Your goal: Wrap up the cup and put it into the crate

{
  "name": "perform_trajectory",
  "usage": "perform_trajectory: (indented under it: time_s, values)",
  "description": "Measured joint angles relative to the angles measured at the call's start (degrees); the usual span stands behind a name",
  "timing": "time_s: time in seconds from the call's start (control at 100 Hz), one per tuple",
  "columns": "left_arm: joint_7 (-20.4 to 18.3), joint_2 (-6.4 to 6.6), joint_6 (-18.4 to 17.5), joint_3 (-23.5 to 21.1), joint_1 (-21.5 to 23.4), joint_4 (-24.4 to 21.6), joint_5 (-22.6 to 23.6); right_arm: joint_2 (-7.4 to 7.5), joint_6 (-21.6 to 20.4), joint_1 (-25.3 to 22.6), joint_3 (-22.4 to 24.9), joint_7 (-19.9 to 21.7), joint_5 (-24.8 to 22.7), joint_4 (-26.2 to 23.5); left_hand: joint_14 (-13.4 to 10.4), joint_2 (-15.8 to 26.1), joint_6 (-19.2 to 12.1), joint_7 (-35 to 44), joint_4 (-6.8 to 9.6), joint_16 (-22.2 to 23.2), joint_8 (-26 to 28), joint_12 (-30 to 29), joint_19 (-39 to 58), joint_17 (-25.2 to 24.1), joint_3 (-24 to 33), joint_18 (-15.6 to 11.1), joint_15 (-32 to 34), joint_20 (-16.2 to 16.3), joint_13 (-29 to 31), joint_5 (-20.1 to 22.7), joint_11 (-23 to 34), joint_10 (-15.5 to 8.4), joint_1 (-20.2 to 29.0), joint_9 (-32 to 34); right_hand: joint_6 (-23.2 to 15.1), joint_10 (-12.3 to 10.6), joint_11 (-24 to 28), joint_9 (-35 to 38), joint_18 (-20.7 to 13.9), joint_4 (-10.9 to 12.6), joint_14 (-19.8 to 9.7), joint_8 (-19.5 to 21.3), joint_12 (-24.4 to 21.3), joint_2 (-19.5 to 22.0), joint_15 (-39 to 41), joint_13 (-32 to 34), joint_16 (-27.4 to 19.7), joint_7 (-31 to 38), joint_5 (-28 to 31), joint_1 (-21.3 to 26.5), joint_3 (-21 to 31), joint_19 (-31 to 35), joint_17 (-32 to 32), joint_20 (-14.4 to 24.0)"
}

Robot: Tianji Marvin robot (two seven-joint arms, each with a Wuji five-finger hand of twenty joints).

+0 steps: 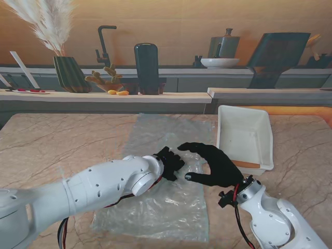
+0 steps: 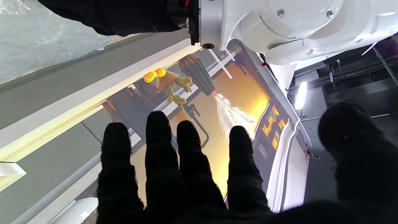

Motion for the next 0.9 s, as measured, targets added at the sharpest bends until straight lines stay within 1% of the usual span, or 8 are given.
perform_trajectory:
  time_s: [0.15, 0.31, 0.45, 0.63, 0.69, 0.77, 0.83, 0.9]
  values:
    - [-1.0, -1.93, 4.3, 0.7, -0.3, 1.1, -0.4, 0.00, 0.0, 0.0, 0.1, -0.2, -0.2, 0.0, 2.0, 0.4, 0.2, 0.2, 0.00, 2.2, -1.0, 0.5, 5.8, 2.9, -3.4, 0.3, 3.9, 2.5, 6.0, 0.1, -2.2, 0.3, 0.2, 1.7, 0.0, 0.0, 0.0, 0.5, 0.0, 0.0, 0.0, 0.0, 0.0, 0.0, 0.0, 0.0, 0.0, 0.0, 0.0, 0.0, 0.0, 0.0, 0.0, 0.0]
    - [-2.1, -2.21, 6.9, 0.7, -0.2, 0.4, -1.4, -0.03, 0.0, -0.1, 0.2, -0.6, -0.2, 0.0, 2.9, 1.2, 1.4, 0.2, 0.00, 2.2, -2.9, 0.3, 12.2, 6.3, -5.7, 1.0, 6.5, 4.7, 10.4, -0.1, -4.2, 1.7, 0.0, 2.8, 0.0, 0.0, 0.0, 0.6, 0.0, 0.0, 0.0, 0.0, 0.0, 0.0, 0.0, 0.0, 0.0, 0.0, 0.0, 0.0, 0.0, 0.0, 0.0, 0.0]
    - [-1.7, -2.39, 8.4, 0.1, 0.4, 0.4, -1.9, -0.04, 0.1, 0.0, 0.2, -0.6, -0.2, 0.0, 4.0, 1.8, 1.5, 0.2, 0.00, 2.2, -2.9, 0.3, 12.8, 6.3, -8.0, 1.8, 8.2, 5.2, 10.4, 0.1, -4.2, 1.8, 0.2, 2.9, -0.1, 0.0, 0.0, 0.6, 0.0, 0.0, 0.0, 0.0, 0.0, 0.0, 0.0, 0.0, 0.0, 0.0, 0.0, 0.0, -0.6, 0.0, 0.0, 0.0]
    - [0.3, -3.80, 9.2, -0.9, 1.2, 2.5, -2.9, -0.04, 0.1, 0.0, 0.2, -0.5, -0.3, 0.1, 6.6, 3.1, 3.1, 1.4, 0.00, 3.4, -3.1, 1.0, 12.8, 4.8, -10.4, 2.4, 8.5, 5.2, 9.5, 0.2, -3.3, 3.8, 1.2, 3.0, -0.1, 0.0, 0.0, 0.6, 0.0, 0.0, 0.0, 0.0, 0.0, 0.0, 0.0, 0.0, 0.0, 0.0, 0.0, 0.0, -0.6, 0.0, 0.0, 0.0]
    - [0.5, -3.84, 9.4, -1.2, 1.5, 2.5, -2.9, -0.04, 0.1, 0.0, 0.2, -0.5, -0.3, 0.1, 6.7, 3.7, 3.1, 1.4, 0.00, 3.4, -3.3, 1.0, 12.8, 4.8, -11.1, 2.4, 8.5, 5.2, 9.1, 0.2, -3.2, 3.8, 1.2, 3.0, -0.1, 0.0, 0.0, 0.6, 0.0, 0.0, 0.0, 0.0, 0.0, 0.0, 0.0, 0.0, 0.0, 0.0, 0.0, 0.0, -0.6, 0.0, 0.0, 0.0]
    - [0.7, -3.70, 11.1, -2.7, 2.7, 1.8, -3.0, -0.04, 0.1, -0.1, 0.4, -0.5, -0.5, 0.1, 6.7, 4.3, 3.0, 1.4, 0.00, 3.0, -6.6, 0.8, 12.8, 4.6, -12.4, 2.5, 8.4, 5.2, 8.7, 0.0, -3.5, 2.5, 1.3, 3.1, -0.1, 0.0, 0.0, 0.6, 0.0, 0.0, 0.0, 0.0, 0.0, 0.0, 0.0, 0.0, 0.0, 0.0, 0.0, 0.0, -0.6, 0.0, 0.0, 0.0]
    - [1.1, -3.21, 13.0, -3.7, 3.9, 0.5, -3.1, -0.05, 0.1, -0.2, 0.5, -0.7, -0.7, 0.1, 6.7, 4.8, 2.9, 0.3, 0.00, 3.0, -9.5, 0.8, 12.8, 4.6, -13.4, 2.9, 8.4, 5.2, 8.6, -0.5, -3.5, 2.7, 1.9, 4.6, -0.1, 0.0, 0.0, 0.6, 0.0, 0.0, 0.0, 0.0, 0.0, 0.0, 0.0, 0.0, 0.0, 0.0, 0.0, 0.0, -0.6, 0.0, 0.0, 0.0]
    - [2.4, -2.37, 14.3, -5.5, 5.8, -1.1, -2.8, -0.09, -0.1, -0.3, 0.6, -1.1, -0.8, 0.1, 6.7, 4.8, 2.9, -4.2, 0.00, 3.0, -11.1, 0.8, 12.8, 4.6, -13.8, 2.9, 8.4, 5.2, 8.6, -0.2, -3.4, 2.7, 1.9, 6.1, -0.1, 0.0, 0.0, 0.6, 0.0, 0.0, 0.0, 0.0, 0.0, 0.0, 0.0, 0.0, 0.0, 0.0, 0.0, 0.0, -0.6, 0.0, 0.0, 0.0]
